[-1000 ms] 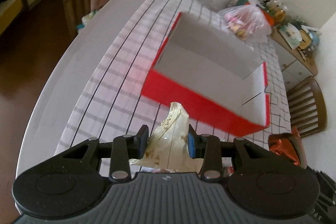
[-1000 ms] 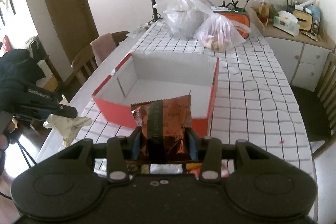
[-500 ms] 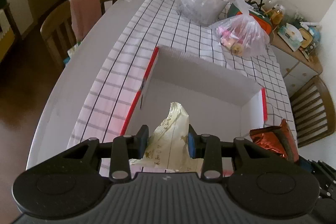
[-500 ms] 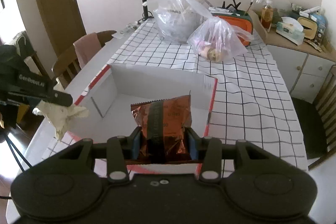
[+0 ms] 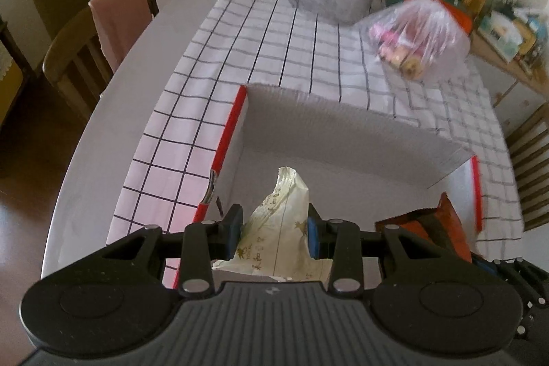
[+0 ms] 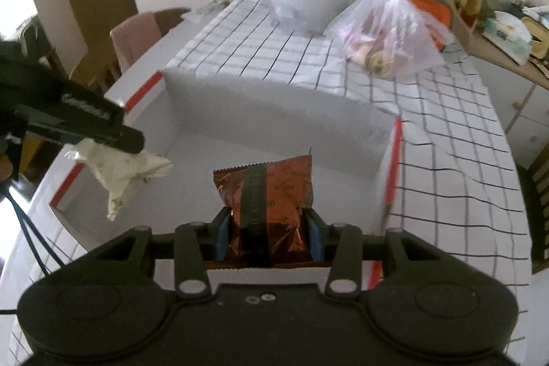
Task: Organize snacks
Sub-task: 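Carry the bun and chip bag with both grippers over the red box, then open both grippers to drop the bun and chip bag into the box, then grasp the silver foil packet with the left gripper while the right grasps the red biscuit packet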
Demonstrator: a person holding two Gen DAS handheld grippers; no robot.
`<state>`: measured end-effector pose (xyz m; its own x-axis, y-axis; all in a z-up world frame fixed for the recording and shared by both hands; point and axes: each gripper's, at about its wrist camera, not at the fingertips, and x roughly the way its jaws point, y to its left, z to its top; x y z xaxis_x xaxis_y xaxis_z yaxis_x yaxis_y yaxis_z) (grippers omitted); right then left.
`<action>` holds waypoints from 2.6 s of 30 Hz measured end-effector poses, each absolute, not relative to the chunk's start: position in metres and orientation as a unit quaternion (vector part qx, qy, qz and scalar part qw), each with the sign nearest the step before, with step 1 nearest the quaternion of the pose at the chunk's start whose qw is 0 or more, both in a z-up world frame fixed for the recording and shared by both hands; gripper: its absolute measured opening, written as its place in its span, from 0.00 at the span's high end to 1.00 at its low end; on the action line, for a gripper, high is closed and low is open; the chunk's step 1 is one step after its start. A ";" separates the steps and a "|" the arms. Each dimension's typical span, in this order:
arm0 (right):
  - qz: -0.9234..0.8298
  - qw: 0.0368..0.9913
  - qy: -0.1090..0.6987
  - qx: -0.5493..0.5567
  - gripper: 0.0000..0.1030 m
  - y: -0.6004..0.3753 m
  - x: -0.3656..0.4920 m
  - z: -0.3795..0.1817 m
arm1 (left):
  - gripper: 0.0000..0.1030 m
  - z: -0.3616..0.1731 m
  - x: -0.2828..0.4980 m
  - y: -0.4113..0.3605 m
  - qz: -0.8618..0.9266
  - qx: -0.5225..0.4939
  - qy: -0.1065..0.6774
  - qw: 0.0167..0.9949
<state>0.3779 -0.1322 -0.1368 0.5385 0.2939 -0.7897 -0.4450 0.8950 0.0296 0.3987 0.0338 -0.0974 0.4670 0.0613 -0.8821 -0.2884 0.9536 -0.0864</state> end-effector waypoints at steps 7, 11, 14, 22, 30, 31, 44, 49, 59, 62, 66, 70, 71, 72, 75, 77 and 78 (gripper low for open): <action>0.218 0.858 0.454 -0.099 0.58 -0.121 0.384 -0.159 | 0.65 -0.130 0.413 0.028 0.098 -0.097 0.538 0.831; 0.218 0.853 0.464 -0.100 0.58 -0.120 0.385 -0.166 | 0.64 -0.143 0.416 0.028 0.097 -0.096 0.553 0.822; 0.216 0.850 0.470 -0.101 0.58 -0.121 0.386 -0.171 | 0.63 -0.149 0.416 0.028 0.097 -0.095 0.559 0.818; 0.211 0.850 0.472 -0.097 0.52 -0.124 0.383 -0.172 | 0.60 -0.152 0.415 0.026 0.089 -0.098 0.558 0.819; 0.212 0.863 0.453 -0.074 0.37 -0.134 0.374 -0.150 | 0.51 -0.136 0.403 0.034 0.082 -0.112 0.540 0.830; 0.213 0.865 0.449 -0.072 0.36 -0.135 0.371 -0.146 | 0.51 -0.133 0.401 0.034 0.083 -0.113 0.538 0.831; 0.231 0.884 0.403 -0.044 0.16 -0.150 0.327 -0.099 | 0.39 -0.081 0.346 0.030 0.063 -0.113 0.478 0.869; 0.235 0.892 0.383 -0.038 0.10 -0.156 0.306 -0.083 | 0.38 -0.063 0.322 0.025 0.057 -0.106 0.459 0.880; 0.248 0.899 0.359 -0.032 0.00 -0.167 0.260 -0.063 | 0.26 -0.036 0.269 0.016 0.031 -0.097 0.425 0.899; 0.251 0.901 0.353 -0.033 0.00 -0.169 0.246 -0.059 | 0.26 -0.032 0.253 0.013 0.025 -0.092 0.420 0.903; 0.249 0.904 0.346 -0.038 0.00 -0.172 0.228 -0.057 | 0.21 -0.029 0.234 0.011 0.013 -0.093 0.414 0.905; 0.251 0.905 0.343 -0.032 0.00 -0.178 0.214 -0.056 | 0.19 -0.028 0.216 0.011 0.003 -0.090 0.408 0.909; 0.250 0.905 0.343 -0.030 0.00 -0.179 0.212 -0.057 | 0.18 -0.028 0.213 0.010 0.001 -0.088 0.407 0.909; 0.250 0.905 0.344 -0.028 0.00 -0.181 0.209 -0.057 | 0.16 -0.029 0.209 0.010 -0.003 -0.088 0.405 0.910; 0.250 0.905 0.345 -0.022 0.00 -0.187 0.200 -0.061 | 0.14 -0.030 0.196 0.009 -0.016 -0.089 0.403 0.911; 0.246 0.905 0.345 -0.024 0.00 -0.190 0.193 -0.067 | 0.14 -0.034 0.188 0.008 -0.021 -0.089 0.402 0.911; 0.244 0.906 0.346 -0.024 0.00 -0.193 0.189 -0.070 | 0.14 -0.035 0.185 0.008 -0.021 -0.089 0.401 0.912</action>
<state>0.1889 -0.1926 -0.0703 0.6423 0.4254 -0.6376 -0.4581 0.8800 0.1256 0.1846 0.0076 -0.0355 0.6778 -0.1098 -0.7270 -0.0326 0.9833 -0.1788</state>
